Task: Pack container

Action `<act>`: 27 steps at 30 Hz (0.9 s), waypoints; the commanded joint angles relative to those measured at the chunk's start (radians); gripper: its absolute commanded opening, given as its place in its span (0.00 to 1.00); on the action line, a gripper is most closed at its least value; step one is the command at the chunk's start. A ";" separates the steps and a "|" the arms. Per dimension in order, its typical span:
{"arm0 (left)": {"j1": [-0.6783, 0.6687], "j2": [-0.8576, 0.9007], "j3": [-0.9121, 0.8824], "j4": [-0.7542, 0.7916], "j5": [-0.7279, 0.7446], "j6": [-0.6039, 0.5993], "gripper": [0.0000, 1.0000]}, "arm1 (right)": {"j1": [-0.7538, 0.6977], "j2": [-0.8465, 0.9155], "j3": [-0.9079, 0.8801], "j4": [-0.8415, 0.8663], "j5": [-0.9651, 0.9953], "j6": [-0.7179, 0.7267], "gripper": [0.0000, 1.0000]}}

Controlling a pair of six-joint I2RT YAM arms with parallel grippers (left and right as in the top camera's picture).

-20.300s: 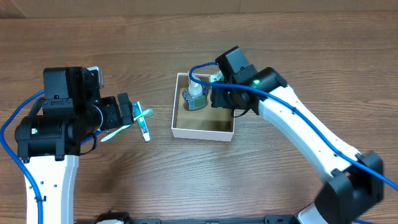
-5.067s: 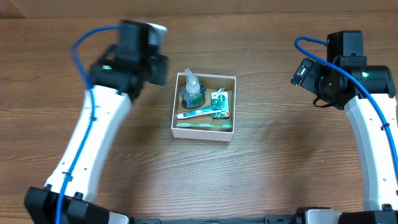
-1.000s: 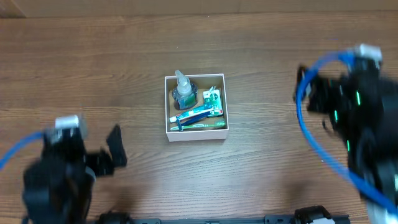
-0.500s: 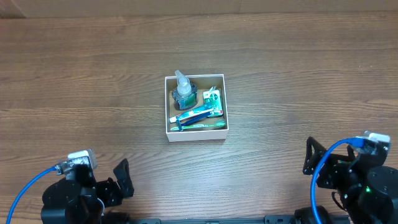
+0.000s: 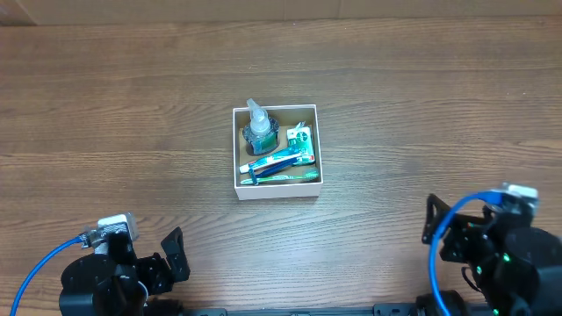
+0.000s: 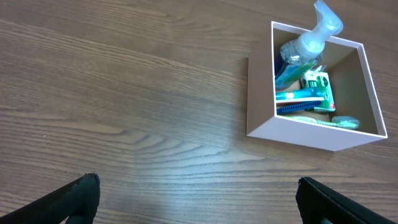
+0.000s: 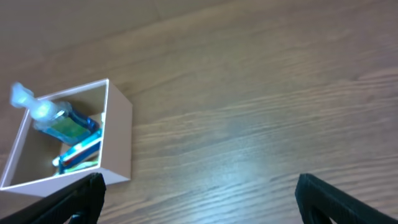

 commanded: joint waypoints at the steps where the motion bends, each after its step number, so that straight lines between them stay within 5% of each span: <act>1: -0.004 -0.004 -0.006 0.000 0.014 -0.013 1.00 | 0.004 -0.073 -0.145 0.116 -0.005 -0.024 1.00; 13: -0.004 -0.004 -0.006 0.000 0.014 -0.013 1.00 | 0.003 -0.464 -0.565 0.561 -0.112 -0.236 1.00; 22: -0.004 -0.004 -0.006 0.000 0.014 -0.013 1.00 | 0.002 -0.486 -0.733 0.914 -0.135 -0.528 1.00; 27: -0.004 -0.004 -0.006 0.000 0.014 -0.013 1.00 | 0.001 -0.486 -0.842 1.038 -0.132 -0.567 1.00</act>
